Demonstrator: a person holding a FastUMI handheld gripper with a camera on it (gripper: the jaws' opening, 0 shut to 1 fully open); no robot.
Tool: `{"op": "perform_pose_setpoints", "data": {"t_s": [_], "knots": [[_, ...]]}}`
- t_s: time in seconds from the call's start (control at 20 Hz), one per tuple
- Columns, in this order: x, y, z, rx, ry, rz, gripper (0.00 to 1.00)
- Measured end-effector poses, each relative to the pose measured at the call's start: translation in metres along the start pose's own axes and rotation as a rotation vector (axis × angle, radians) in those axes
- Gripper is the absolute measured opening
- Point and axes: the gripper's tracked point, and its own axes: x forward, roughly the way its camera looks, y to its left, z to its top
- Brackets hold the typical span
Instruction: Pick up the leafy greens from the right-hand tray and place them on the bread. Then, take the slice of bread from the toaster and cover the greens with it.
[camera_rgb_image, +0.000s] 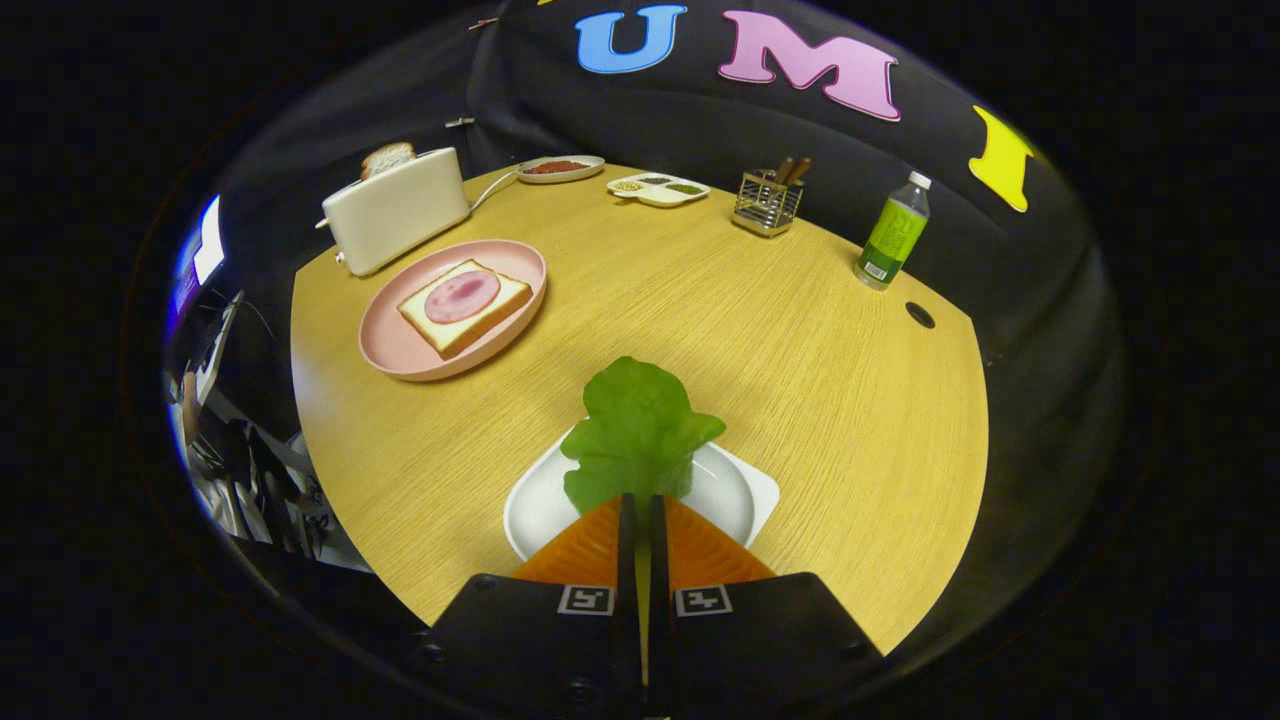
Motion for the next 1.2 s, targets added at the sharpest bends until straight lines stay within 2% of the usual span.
{"op": "perform_pose_setpoints", "data": {"t_s": [0.35,0.6,0.9,1.2], "knots": [[-0.058,0.038,0.067,0.034,-0.152,-0.019,0.08],[-0.081,0.081,0.117,-0.006,-0.225,-0.003,0.08],[-0.063,0.138,0.151,-0.037,-0.226,0.052,0.07],[-0.023,0.174,0.161,-0.038,-0.165,0.088,0.08]]}}
